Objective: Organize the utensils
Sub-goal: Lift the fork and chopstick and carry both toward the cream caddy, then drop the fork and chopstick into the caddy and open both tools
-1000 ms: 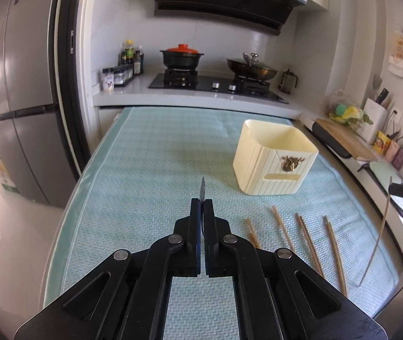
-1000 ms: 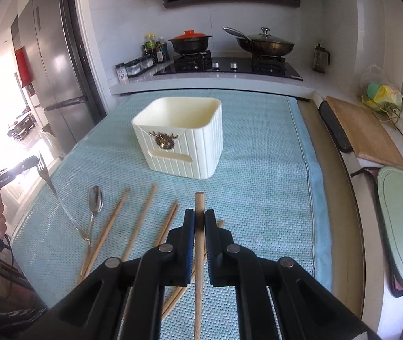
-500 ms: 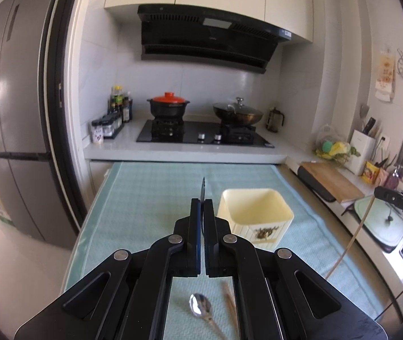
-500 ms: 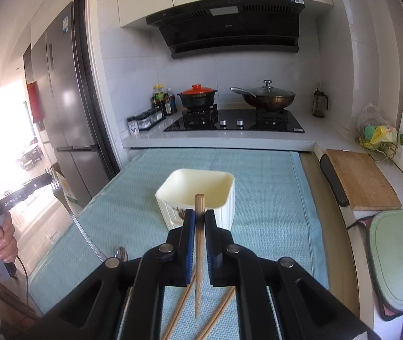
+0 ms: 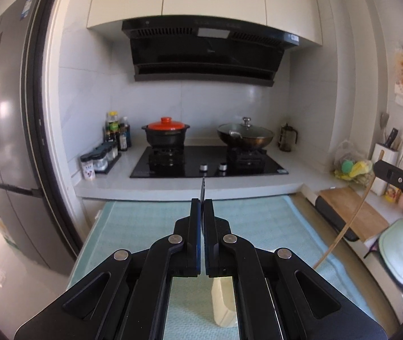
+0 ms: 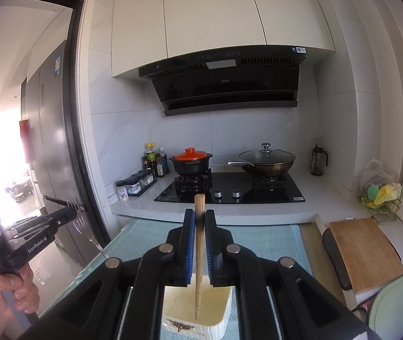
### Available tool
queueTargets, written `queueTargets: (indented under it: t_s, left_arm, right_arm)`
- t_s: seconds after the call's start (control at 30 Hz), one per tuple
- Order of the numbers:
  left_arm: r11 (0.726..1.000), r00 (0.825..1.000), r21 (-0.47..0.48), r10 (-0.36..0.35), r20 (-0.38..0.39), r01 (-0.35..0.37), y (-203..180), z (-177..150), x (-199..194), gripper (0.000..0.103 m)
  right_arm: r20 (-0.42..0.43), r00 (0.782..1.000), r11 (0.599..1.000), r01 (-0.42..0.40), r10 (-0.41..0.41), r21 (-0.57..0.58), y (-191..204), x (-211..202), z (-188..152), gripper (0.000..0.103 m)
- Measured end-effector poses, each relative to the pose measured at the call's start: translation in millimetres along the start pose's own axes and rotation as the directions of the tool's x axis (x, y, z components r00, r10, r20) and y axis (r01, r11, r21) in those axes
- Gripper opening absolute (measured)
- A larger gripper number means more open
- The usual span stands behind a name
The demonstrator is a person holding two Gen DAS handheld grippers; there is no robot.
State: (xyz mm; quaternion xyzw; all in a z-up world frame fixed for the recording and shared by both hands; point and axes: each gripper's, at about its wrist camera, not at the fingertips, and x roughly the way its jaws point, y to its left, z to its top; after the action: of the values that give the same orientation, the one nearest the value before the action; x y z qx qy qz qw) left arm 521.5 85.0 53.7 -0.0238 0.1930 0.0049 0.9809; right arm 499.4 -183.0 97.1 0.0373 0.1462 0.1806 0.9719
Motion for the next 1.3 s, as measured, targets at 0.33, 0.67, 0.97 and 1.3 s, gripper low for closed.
queueTargets:
  t_s: [0.33,0.67,0.97,1.3]
  left_arm:
    - [1.0,0.972,0.009,0.007,-0.235,-0.005,-10,-56,93,0.0]
    - [1.0,0.951,0.022,0.005,-0.31,0.002,-15,-74,108,0.012]
    - [0.999,0.994,0.054,0.007,-0.111,-0.001,12,-70,-22,0.09]
    - [1.0,0.99,0.006,-0.002,-0.142,0.002,43,-167,-146,0.101]
  right_arm:
    - [-0.268,0.963,0.996,0.011,0.014,0.091,-26,105,-68,0.007]
    - [-0.382,0.924,0.985,0.062,0.003,0.158,-50,132,-99,0.011]
    - [-0.301,0.953,0.987,0.068,-0.021,0.147,-57,52,-81,0.052]
    - [-0.227,0.963,0.988,0.127,-0.145,-0.093,-32,-105,-131,0.065]
